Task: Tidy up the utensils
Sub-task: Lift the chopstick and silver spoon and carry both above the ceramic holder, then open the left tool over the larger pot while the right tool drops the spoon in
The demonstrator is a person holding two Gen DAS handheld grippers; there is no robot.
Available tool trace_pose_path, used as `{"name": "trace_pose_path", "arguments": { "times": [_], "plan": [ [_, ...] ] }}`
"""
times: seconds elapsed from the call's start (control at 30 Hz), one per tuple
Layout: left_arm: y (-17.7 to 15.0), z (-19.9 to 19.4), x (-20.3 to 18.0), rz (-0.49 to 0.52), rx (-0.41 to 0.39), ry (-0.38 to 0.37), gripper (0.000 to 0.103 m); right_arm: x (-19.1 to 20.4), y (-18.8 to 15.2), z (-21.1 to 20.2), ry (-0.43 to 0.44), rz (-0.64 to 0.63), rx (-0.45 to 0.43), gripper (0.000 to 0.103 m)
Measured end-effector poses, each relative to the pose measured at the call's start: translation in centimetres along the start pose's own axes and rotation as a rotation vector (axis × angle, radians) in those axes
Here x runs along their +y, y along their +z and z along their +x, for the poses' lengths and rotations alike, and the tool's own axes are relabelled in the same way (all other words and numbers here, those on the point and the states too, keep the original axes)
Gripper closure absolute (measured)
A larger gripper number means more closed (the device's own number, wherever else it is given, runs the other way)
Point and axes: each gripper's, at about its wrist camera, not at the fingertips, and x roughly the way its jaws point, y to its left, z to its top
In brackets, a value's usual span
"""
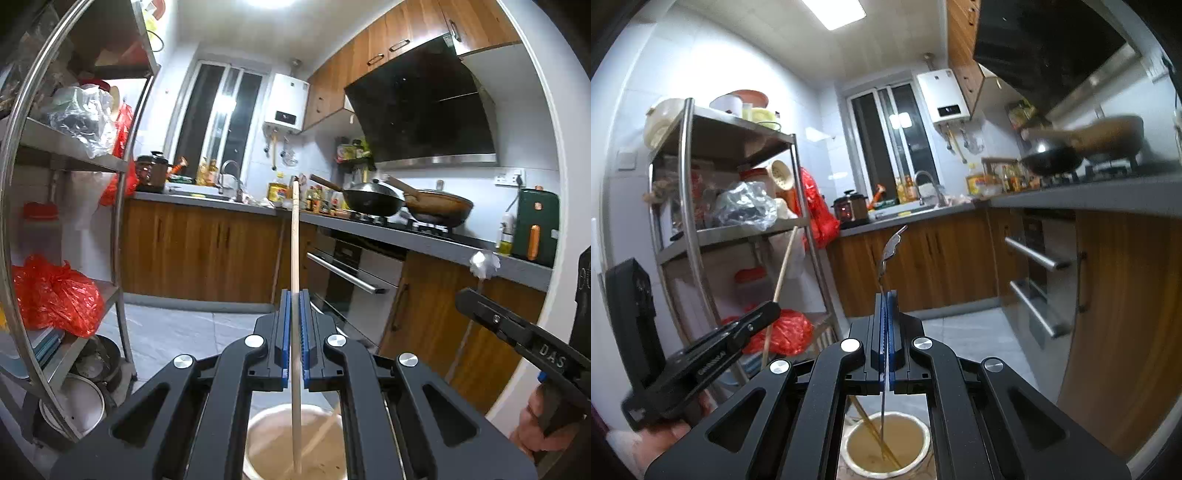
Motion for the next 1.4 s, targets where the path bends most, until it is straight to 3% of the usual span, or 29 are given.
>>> {"name": "trace_pose_path", "arguments": {
  "times": [0.4,0.63,1.03,1.17,1.27,1.33,1.37,1.4],
  "plan": [
    [-4.0,-0.9,0.8,0.042,0.088,0.019,0.099,-1.4,-5.1,2.7,0.019,0.008,0.167,0.101],
    [-5.6,-2.2,0.4,0.093,0.131,0.039,0.099,-1.3,-6.0,3.1,0.009,0.007,0.211,0.101],
    [-5.3,-2.1,0.5,0.109,0.168,0.058,0.099,-1.7,-6.5,3.5,-0.027,0.02,0.266,0.099],
    [-5.0,-2.4,0.9,0.095,0.17,0.061,0.097,-1.9,-6.4,3.2,-0.024,0.033,0.26,0.077],
    [-4.8,-2.9,1.0,0.096,0.171,0.064,0.095,-2.1,-6.3,2.8,-0.017,0.045,0.258,0.07],
    [-4.7,-3.4,1.1,0.096,0.172,0.064,0.078,-2.2,-6.2,2.2,-0.008,0.06,0.253,0.054],
    [-4.7,-3.9,1.2,0.093,0.16,0.067,0.06,-2.3,-6.2,1.7,-0.003,0.067,0.243,0.043],
    [-4.8,-4.6,1.3,0.089,0.143,0.068,0.048,-2.3,-6.2,1.4,0.0,0.072,0.235,0.038]
  ]
}}
